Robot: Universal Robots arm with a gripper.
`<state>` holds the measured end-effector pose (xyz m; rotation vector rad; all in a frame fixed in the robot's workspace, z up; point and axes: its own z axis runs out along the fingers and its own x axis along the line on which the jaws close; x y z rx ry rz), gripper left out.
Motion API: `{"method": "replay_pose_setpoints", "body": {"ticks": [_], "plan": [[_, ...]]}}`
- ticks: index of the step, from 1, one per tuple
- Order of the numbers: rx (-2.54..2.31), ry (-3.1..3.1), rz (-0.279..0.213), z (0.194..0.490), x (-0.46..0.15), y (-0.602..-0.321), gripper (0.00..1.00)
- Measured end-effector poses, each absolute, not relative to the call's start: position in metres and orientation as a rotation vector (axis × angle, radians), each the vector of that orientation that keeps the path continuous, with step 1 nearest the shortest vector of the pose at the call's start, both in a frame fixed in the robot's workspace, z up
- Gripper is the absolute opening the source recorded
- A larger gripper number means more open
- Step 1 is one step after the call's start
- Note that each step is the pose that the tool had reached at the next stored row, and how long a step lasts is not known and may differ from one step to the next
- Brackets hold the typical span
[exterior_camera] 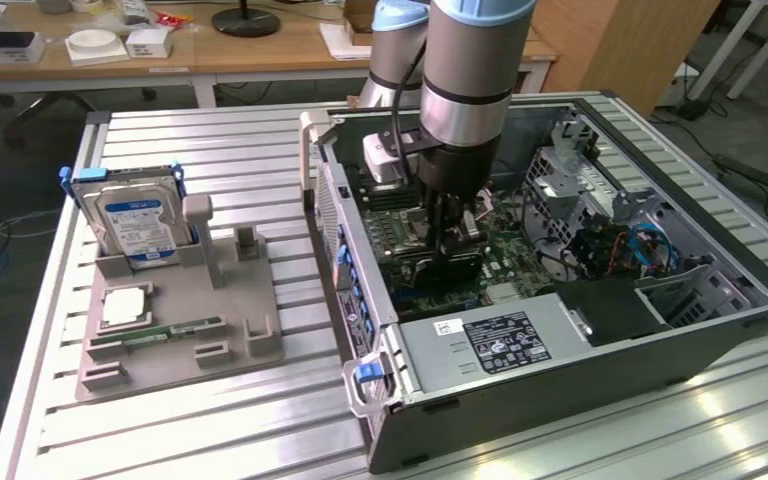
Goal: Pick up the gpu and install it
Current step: 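Insert the gpu into the slot, then press down on the gpu until it lock into place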
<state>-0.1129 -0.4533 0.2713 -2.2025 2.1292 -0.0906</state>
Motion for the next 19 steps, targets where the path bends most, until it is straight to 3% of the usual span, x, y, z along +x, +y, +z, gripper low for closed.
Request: {"method": "replay_pose_setpoints", "body": {"ticks": [3,5,7,19], "plan": [[-2.203,2.129,-0.091,0.2715,-0.1129,-0.4533,0.25],[-2.203,2.129,-0.091,0.2714,-0.1129,-0.4533,0.13],[-2.203,2.129,-0.091,0.2714,-0.1129,-0.4533,0.10],[-2.203,2.129,-0.091,0.2714,-0.1129,-0.4533,0.10]]}}
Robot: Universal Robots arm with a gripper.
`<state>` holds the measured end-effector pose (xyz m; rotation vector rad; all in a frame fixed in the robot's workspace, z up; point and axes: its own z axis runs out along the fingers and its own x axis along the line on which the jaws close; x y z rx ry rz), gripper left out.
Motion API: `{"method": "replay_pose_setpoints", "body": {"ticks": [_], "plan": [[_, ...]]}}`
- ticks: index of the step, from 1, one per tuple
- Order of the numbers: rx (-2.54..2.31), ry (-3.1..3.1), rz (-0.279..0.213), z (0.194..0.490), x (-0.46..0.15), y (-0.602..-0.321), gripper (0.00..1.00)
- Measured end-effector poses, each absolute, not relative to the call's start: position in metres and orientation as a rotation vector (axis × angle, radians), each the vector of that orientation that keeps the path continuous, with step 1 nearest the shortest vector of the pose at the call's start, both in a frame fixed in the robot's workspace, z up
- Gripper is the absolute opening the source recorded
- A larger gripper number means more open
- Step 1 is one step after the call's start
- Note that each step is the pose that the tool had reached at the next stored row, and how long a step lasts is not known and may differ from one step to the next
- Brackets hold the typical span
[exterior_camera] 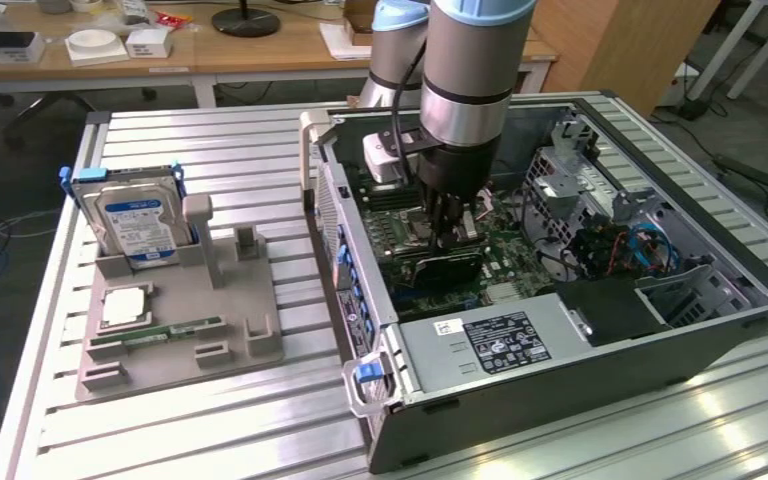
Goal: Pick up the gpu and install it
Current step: 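Press down on the gpu until it lock into place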
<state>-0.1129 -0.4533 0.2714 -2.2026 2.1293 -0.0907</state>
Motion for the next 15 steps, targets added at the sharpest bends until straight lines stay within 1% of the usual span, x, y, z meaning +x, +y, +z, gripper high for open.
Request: {"method": "replay_pose_setpoints", "body": {"ticks": [5,13,15], "plan": [[-2.202,2.130,-0.091,0.271,-0.114,-0.453,0.10],[-2.202,2.129,-0.090,0.271,-0.131,-0.454,0.10],[-2.215,2.140,-0.081,0.271,-0.132,-0.454,0.10]]}}
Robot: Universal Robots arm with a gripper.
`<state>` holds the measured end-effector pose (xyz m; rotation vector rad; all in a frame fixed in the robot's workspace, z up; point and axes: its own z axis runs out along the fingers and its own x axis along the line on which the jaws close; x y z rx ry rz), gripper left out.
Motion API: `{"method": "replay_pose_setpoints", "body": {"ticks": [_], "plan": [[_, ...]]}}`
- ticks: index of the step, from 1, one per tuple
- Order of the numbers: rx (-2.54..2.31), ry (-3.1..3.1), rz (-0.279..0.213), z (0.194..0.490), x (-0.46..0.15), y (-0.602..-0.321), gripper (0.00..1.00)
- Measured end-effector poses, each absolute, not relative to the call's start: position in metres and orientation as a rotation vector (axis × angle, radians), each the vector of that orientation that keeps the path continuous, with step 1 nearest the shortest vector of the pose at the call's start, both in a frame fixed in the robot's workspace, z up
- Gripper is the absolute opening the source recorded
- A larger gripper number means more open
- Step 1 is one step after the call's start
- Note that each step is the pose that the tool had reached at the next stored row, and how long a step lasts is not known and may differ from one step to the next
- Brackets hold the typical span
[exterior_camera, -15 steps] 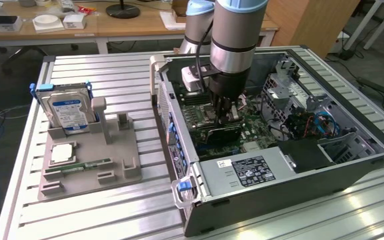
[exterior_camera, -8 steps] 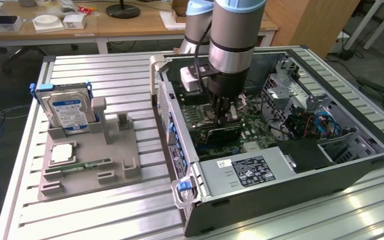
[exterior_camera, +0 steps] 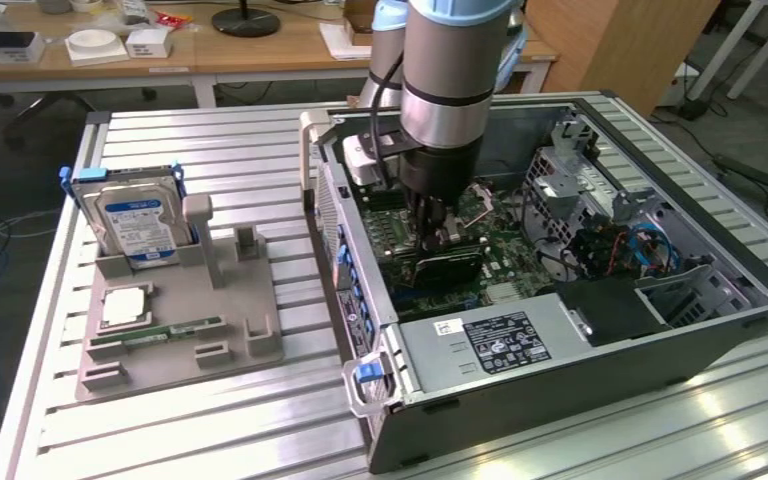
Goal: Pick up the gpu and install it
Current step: 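Press down on the gpu until it lock into place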
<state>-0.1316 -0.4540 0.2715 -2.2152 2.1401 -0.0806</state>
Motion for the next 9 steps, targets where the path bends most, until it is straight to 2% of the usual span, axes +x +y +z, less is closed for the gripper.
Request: {"method": "replay_pose_setpoints", "body": {"ticks": [9], "plan": [[-2.298,2.220,0.094,0.2719,-0.1329,-0.4540,0.10]]}}
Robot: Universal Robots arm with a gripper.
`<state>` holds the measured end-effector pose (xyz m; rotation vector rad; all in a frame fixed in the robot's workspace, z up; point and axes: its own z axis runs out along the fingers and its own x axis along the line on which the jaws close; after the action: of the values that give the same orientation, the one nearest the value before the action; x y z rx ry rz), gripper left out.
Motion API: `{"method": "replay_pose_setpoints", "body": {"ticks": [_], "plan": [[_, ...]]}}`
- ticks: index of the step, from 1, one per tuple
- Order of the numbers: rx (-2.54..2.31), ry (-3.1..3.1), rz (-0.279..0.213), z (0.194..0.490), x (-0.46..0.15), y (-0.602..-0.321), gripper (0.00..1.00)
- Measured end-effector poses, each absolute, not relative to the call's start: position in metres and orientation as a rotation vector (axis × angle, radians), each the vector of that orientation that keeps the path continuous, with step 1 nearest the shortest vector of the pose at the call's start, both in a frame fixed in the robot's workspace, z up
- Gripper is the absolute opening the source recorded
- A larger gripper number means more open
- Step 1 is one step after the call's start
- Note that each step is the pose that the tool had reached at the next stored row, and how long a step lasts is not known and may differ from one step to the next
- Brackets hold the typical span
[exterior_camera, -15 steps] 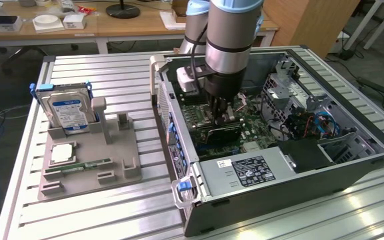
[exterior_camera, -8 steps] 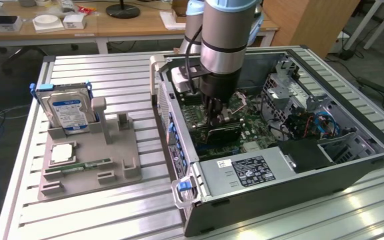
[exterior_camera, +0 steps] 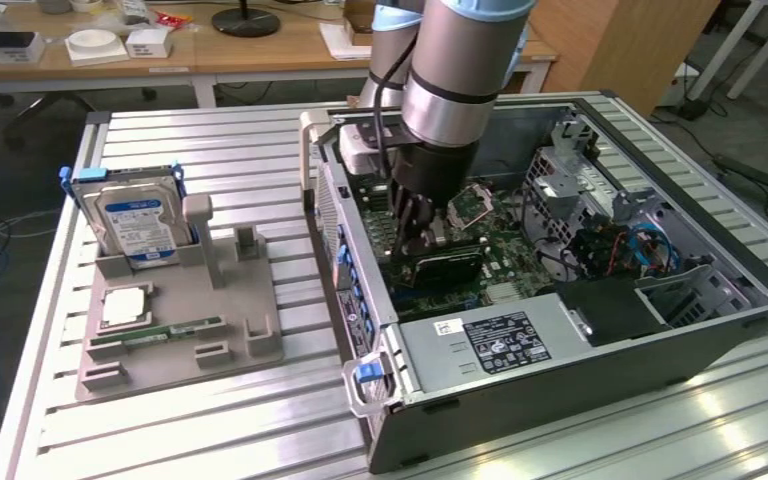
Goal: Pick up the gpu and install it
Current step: 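Press down on the gpu until it lock into place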
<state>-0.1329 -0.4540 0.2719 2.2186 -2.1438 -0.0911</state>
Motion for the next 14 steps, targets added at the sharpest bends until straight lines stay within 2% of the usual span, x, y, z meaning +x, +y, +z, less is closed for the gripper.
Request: {"method": "replay_pose_setpoints", "body": {"ticks": [2,5,14], "plan": [[2.207,-2.133,-0.113,0.273,-0.133,-0.454,0.10],[2.203,-2.130,-0.109,0.279,-0.134,-0.454,0.10],[2.217,-2.144,-0.060,0.282,-0.144,-0.450,0.10]]}}
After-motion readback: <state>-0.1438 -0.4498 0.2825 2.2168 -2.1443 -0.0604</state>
